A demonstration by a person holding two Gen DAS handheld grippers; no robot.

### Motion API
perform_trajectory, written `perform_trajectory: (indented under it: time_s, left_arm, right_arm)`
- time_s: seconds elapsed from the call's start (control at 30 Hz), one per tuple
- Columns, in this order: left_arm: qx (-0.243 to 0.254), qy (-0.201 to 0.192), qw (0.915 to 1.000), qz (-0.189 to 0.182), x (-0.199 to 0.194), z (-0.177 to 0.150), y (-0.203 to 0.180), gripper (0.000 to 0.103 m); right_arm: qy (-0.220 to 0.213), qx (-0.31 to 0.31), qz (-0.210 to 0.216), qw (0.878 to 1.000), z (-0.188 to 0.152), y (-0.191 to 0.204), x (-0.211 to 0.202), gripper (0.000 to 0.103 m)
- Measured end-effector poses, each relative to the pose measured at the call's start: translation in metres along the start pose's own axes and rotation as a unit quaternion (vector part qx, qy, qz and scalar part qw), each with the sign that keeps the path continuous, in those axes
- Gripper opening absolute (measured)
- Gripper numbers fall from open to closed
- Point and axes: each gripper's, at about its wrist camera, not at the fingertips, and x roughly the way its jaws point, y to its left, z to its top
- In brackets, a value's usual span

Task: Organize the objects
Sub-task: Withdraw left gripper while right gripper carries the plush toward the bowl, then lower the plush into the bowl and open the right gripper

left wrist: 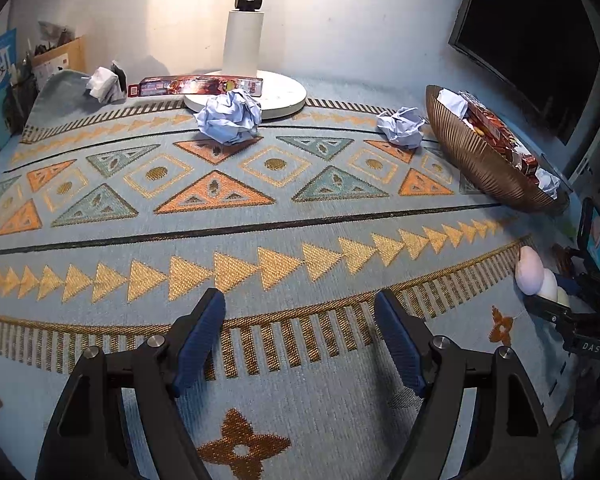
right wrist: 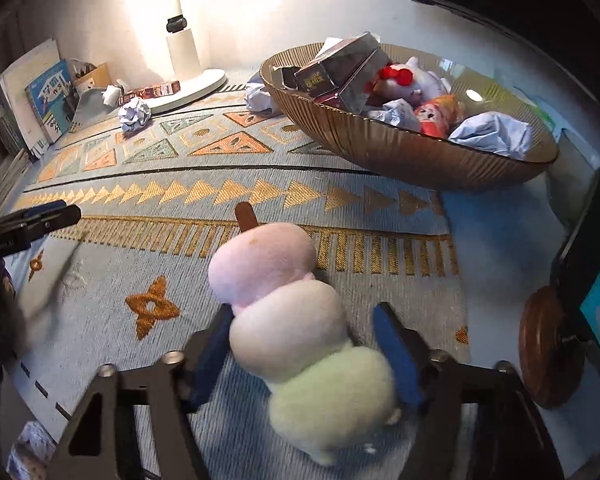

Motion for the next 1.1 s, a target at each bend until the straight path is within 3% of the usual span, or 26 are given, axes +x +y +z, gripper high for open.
perform_trajectory:
  time_s: [0.2, 0.37, 0.63, 0.8, 0.9, 1.0, 1.1]
  left_arm:
    - [0.006, 0.000, 0.9999, 0.008, 0.000, 0.000, -0.002, 0.076]
    - [0.010, 0.000, 0.9999, 0.006, 0.000, 0.000, -0.003, 0.076]
    - [0.009, 0.000, 0.9999, 0.004, 0.000, -0.001, -0.003, 0.077]
    - [0.009, 0.001, 1.0000, 0.004, 0.001, -0.001, -0.003, 0.078]
    - [0.010, 0.002, 1.0000, 0.001, 0.001, -0.001, -0.003, 0.080]
    - [0.011, 0.002, 0.9999, 0.001, 0.001, -0.001, -0.004, 0.081]
    - [0.011, 0.001, 0.9999, 0.002, 0.000, -0.001, -0.004, 0.081]
  right_arm:
    - [-0.015, 0.034, 0.026, 0.999, -0.002, 0.011, -0.010, 0.058]
    - [-0.056, 0.046, 0.042, 0.996, 0.022, 0.023, -0.040, 0.058]
    - [-0.158, 0.104, -0.011, 0.982, 0.096, -0.017, -0.100, 0.059]
    - [-0.154, 0.192, -0.031, 0.969, 0.140, -0.066, -0.079, 0.060]
    - [-0.138, 0.196, -0.011, 0.971, 0.156, -0.083, -0.050, 0.079]
    - [-0.125, 0.207, -0.021, 0.970, 0.149, -0.086, -0.036, 0.080]
    - [-0.121, 0.197, 0.000, 0.973, 0.132, -0.072, -0.041, 0.080]
